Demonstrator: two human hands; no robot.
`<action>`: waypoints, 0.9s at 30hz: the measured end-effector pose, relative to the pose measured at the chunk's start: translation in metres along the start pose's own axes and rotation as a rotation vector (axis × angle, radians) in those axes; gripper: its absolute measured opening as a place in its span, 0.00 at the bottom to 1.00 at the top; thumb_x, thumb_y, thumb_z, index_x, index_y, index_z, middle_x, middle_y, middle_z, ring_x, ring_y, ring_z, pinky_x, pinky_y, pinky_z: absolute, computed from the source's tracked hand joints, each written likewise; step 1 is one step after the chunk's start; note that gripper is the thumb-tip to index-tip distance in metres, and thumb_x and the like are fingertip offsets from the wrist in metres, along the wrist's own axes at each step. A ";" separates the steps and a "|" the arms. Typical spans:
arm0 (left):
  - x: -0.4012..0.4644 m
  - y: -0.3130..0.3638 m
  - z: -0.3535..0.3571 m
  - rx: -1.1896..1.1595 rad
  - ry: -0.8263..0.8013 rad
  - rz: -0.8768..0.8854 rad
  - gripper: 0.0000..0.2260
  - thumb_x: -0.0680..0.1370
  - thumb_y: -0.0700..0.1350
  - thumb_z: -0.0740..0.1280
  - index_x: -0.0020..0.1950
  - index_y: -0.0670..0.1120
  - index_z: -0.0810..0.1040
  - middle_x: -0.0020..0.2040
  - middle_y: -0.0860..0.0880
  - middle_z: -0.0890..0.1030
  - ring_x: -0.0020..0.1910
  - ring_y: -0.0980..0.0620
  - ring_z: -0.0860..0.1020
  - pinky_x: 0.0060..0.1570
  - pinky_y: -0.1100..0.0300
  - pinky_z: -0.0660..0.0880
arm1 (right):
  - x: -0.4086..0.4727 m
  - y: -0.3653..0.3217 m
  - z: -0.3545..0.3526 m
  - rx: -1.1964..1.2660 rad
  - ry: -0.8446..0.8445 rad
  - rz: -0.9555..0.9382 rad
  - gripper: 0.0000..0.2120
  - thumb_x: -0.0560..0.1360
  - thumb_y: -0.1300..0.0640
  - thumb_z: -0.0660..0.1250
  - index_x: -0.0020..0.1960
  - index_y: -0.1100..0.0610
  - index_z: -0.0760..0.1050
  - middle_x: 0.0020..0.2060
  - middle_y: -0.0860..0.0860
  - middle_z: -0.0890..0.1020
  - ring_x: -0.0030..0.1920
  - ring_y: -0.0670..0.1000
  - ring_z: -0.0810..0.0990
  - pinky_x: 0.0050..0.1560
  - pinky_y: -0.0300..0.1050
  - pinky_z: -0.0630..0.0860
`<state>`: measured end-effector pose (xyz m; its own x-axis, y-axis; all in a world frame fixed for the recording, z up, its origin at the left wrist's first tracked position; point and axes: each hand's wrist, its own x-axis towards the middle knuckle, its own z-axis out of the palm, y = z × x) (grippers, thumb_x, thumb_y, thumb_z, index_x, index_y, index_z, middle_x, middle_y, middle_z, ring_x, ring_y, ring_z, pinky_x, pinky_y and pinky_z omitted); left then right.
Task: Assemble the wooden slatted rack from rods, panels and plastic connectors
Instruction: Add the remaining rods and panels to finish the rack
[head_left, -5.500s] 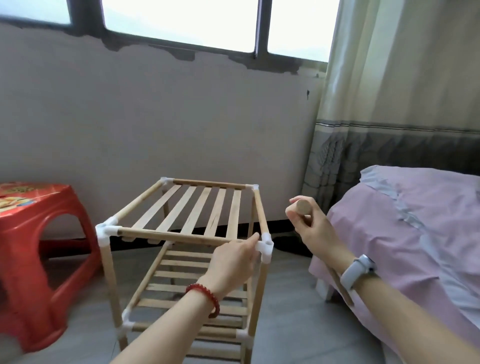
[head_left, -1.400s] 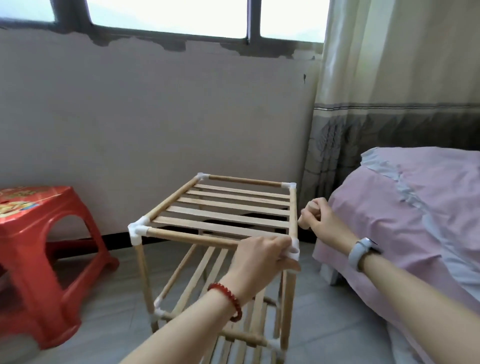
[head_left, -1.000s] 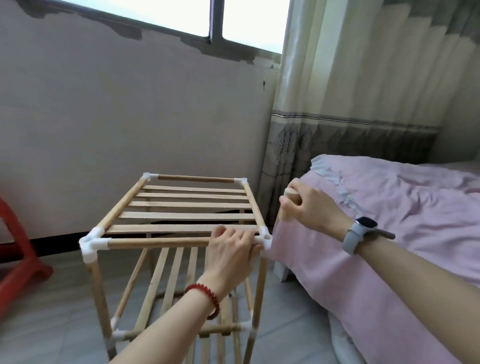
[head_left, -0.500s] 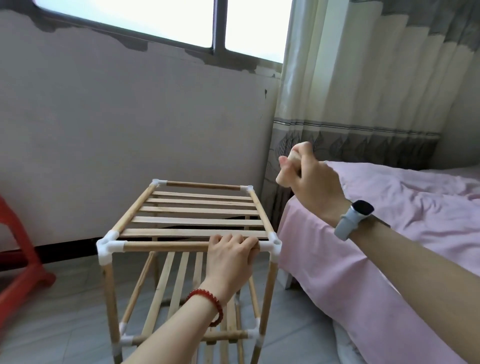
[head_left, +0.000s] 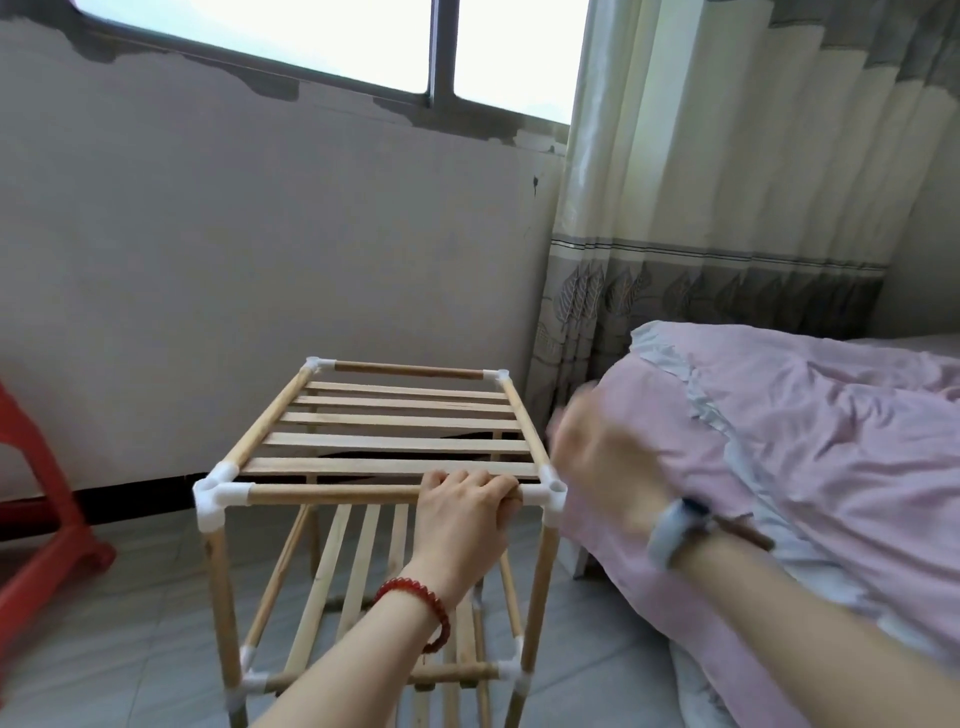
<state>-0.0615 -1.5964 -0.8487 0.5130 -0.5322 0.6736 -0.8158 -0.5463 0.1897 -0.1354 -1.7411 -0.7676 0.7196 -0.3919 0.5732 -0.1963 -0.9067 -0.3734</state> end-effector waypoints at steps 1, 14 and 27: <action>-0.001 -0.002 -0.001 -0.003 -0.014 0.004 0.09 0.80 0.49 0.59 0.53 0.54 0.79 0.46 0.56 0.81 0.44 0.53 0.77 0.47 0.57 0.62 | -0.018 0.003 0.011 -0.125 -0.177 -0.018 0.09 0.80 0.50 0.55 0.50 0.57 0.65 0.41 0.57 0.80 0.43 0.60 0.79 0.40 0.46 0.71; -0.003 -0.002 -0.002 0.006 0.006 0.004 0.06 0.78 0.49 0.64 0.49 0.53 0.81 0.42 0.55 0.82 0.39 0.52 0.78 0.45 0.55 0.66 | -0.002 0.000 0.000 -0.121 -0.177 -0.148 0.09 0.79 0.46 0.55 0.49 0.52 0.63 0.37 0.50 0.80 0.41 0.57 0.79 0.40 0.47 0.72; -0.001 -0.004 0.001 0.043 -0.095 0.000 0.11 0.81 0.52 0.55 0.57 0.55 0.76 0.52 0.57 0.80 0.49 0.55 0.76 0.53 0.57 0.62 | 0.022 -0.005 -0.025 0.223 0.257 -0.064 0.15 0.76 0.41 0.52 0.49 0.52 0.64 0.33 0.47 0.80 0.38 0.56 0.79 0.40 0.47 0.72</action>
<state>-0.0581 -1.5941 -0.8507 0.5373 -0.5903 0.6023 -0.8048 -0.5723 0.1571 -0.1350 -1.7490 -0.7353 0.5288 -0.3872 0.7553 0.0146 -0.8856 -0.4642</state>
